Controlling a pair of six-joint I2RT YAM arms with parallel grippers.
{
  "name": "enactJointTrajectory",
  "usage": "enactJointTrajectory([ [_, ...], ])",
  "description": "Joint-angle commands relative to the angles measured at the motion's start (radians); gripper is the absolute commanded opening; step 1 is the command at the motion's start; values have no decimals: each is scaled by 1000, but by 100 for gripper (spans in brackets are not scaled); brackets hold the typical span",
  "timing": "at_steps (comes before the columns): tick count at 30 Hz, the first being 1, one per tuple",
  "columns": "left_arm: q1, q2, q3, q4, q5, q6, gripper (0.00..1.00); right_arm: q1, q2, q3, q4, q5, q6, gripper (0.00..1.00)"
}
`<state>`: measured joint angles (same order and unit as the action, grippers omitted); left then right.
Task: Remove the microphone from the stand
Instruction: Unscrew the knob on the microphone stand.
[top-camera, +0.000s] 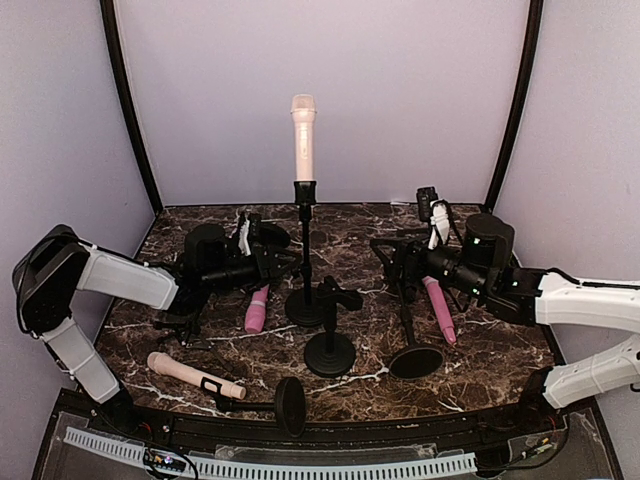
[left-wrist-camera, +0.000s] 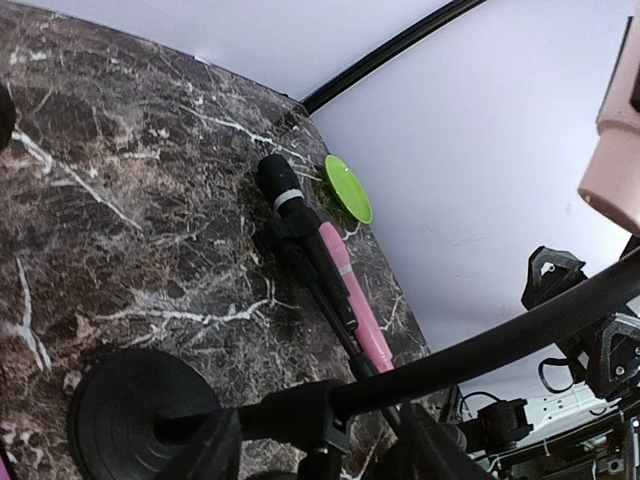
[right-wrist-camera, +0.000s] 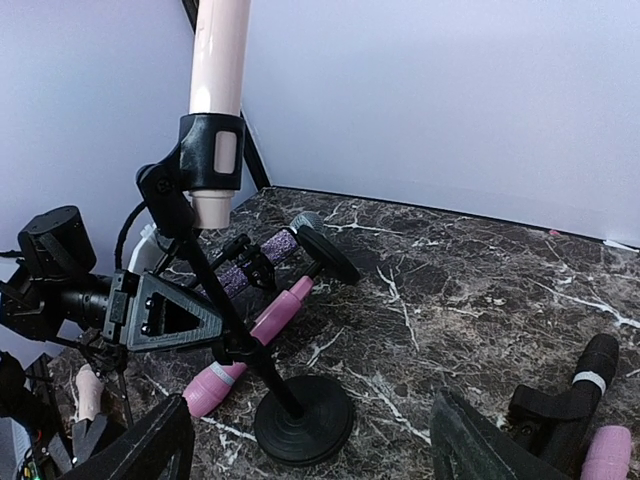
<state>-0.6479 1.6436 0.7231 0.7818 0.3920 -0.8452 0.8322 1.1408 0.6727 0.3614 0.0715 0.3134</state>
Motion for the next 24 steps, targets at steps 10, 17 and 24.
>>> enactJointTrajectory([
  [10, 2, -113, -6, -55, -46, 112, 52, -2, -18, -12, 25, 18, 9, 82],
  [17, 3, -72, -4, -53, -44, 80, 49, -2, -21, -8, 14, 21, 7, 82],
  [24, -2, -43, -33, -17, -12, 34, 44, -2, -18, -10, 15, 22, 9, 83],
])
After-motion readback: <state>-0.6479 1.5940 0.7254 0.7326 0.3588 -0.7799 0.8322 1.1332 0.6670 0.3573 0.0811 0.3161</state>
